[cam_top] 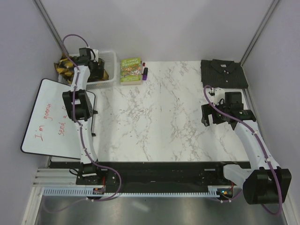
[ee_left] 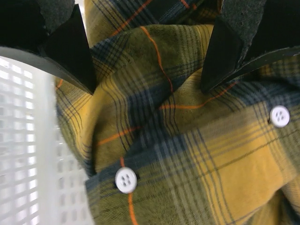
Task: Fold and stack the long sleeve shirts
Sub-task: Grab the shirt from the pile, then move the shirt to the center of the board
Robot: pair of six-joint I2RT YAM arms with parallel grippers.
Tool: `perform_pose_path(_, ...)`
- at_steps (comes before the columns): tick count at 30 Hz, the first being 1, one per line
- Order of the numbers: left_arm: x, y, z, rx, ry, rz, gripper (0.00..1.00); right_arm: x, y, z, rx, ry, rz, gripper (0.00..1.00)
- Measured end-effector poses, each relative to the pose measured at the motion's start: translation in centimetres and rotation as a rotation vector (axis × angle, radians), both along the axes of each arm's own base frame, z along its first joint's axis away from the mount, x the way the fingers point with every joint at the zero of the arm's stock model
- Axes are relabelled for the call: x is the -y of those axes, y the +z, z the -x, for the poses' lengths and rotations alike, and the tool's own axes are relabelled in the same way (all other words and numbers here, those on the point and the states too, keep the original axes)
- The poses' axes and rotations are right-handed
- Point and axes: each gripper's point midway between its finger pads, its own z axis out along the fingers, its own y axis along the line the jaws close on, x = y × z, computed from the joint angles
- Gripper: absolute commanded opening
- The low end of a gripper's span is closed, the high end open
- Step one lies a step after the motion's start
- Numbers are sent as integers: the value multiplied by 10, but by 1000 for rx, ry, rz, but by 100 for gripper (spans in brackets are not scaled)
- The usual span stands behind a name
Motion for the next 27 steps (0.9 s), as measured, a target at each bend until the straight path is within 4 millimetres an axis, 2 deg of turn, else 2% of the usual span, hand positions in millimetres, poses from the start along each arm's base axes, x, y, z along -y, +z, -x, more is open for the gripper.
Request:
perform_pose_path(2, -5, -11, 1, -21, 6, -26, 95, 0, 0, 0, -3, 0, 0, 98)
perform_pose_path(3, -6, -16, 1, -32, 7, -39, 87, 0, -1, 1, -5, 0, 0, 98)
perform_pose_path(4, -8, -18, 1, -36, 9, -54, 63, 0, -1, 1, -8, 0, 0, 98)
perform_pose_path(5, -9, -20, 0, -38, 9, -66, 48, 0, -2, 1, -11, 0, 0, 98)
perform_pose_path(6, -10, -19, 0, -37, 10, -77, 16, 0, -3, 1, -14, 1, 0, 98)
perform_pose_path(7, -12, -17, -1, -34, 11, -92, 3, 0, -3, 1, -17, 0, 0, 98)
perform_pose_path(11, -17, 8, -11, 24, 13, -107, 2, 0, -4, 2, -22, 1, -2, 98)
perform_pose_path(15, -13, 55, -14, 114, 5, -81, 2, 0, -4, 3, -27, 2, -9, 98)
perform_pose_path(17, -6, 99, -11, 195, -7, -48, 2, -1, -4, 4, -31, 5, -14, 98)
perform_pose_path(19, 5, 159, -5, 311, -31, -13, 2, -2, -3, 5, -29, 8, -19, 98)
perform_pose_path(21, 21, 229, 11, 443, -65, 9, 2, -3, -2, 5, -23, 13, -25, 98)
perform_pose_path(24, 62, 336, 53, 651, -157, 35, 2, -5, 0, 6, -20, 20, -38, 98)
perform_pose_path(27, 123, 418, 105, 823, -295, 88, 2, -2, 1, 6, -20, 6, -50, 98)
